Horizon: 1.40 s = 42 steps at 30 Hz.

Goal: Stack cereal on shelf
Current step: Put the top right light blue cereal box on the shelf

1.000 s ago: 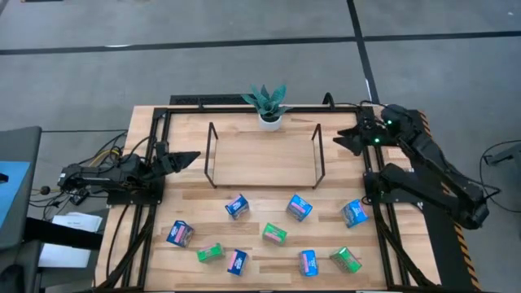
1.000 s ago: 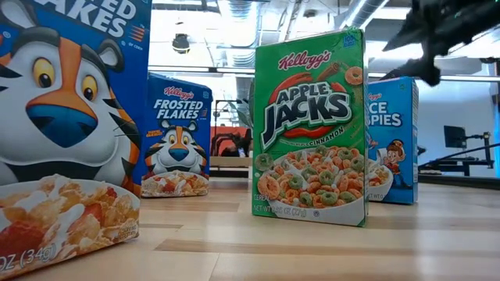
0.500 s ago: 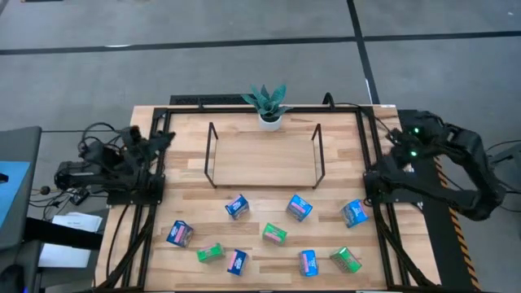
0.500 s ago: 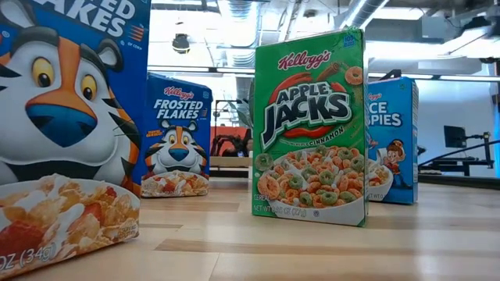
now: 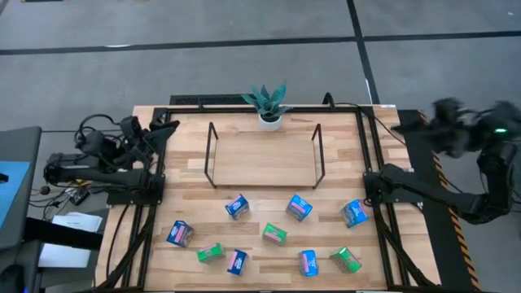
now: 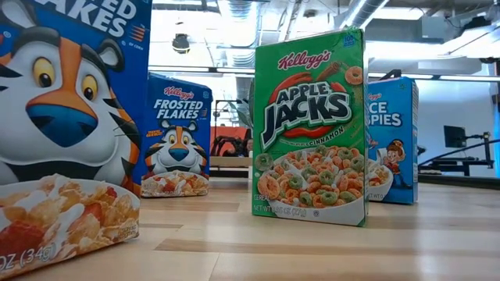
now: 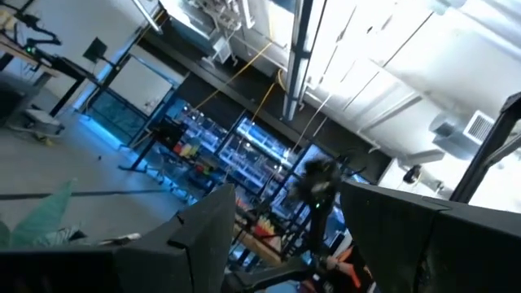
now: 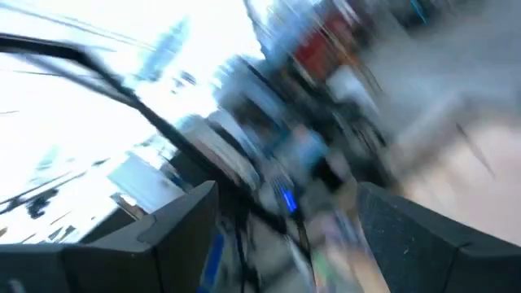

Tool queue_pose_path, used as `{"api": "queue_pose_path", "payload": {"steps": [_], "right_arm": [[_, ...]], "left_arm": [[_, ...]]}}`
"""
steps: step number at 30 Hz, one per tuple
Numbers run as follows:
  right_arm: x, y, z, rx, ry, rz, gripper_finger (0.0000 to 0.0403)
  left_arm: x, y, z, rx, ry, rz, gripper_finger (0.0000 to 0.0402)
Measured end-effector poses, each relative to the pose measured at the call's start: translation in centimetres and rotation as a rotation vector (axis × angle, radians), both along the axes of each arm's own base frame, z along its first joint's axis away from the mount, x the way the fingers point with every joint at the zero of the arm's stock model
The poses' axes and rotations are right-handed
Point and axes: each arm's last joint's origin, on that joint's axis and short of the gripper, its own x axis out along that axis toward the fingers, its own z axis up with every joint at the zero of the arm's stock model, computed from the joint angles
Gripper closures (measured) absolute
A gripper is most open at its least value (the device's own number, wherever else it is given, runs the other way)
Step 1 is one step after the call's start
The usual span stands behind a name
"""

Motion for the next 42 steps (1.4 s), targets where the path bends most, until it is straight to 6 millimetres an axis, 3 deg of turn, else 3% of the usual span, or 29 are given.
{"api": "queue_pose_path", "payload": {"steps": [3,6,16,20,24,27,30,33,35,42], "right_arm": [[0.1,0.1,1.9,-0.098,-0.095,-0.003,0.0085],[1.1,-0.7,1.9,-0.093,-0.048,0.037,0.0085],[6.8,-5.6,1.5,-0.079,0.075,0.169,0.0085],[10.4,-6.6,0.9,-0.071,0.118,0.237,0.0085],[15.8,-5.9,0.3,-0.134,0.108,0.370,0.0085],[19.9,-3.9,-0.4,-0.144,0.090,0.534,0.0085],[22.1,-1.3,-1.7,-0.090,0.199,0.684,0.0085],[22.3,0.5,-3.8,-0.013,0.454,0.748,0.0085],[21.4,1.1,-5.1,0.036,0.633,0.714,0.0085],[15.1,1.8,-8.2,0.200,1.217,0.268,0.0085]], "left_arm": [[0.6,0.0,0.3,0.000,0.018,-0.001,0.0187],[0.9,-0.1,0.6,0.004,0.023,-0.009,0.0187],[1.0,-0.1,0.8,0.003,0.020,-0.010,0.0187],[1.0,-0.1,0.8,0.003,0.020,-0.010,0.0187],[1.0,-0.1,0.8,0.004,0.021,-0.008,0.0187],[1.0,0.0,0.7,0.003,0.023,-0.006,0.0187],[1.0,0.0,0.7,0.004,0.026,-0.006,0.0187],[1.0,0.0,0.7,0.004,0.026,-0.006,0.0187],[1.0,0.0,0.7,0.004,0.026,-0.006,0.0187],[1.1,0.0,0.6,0.005,0.039,-0.006,0.0187]]}}
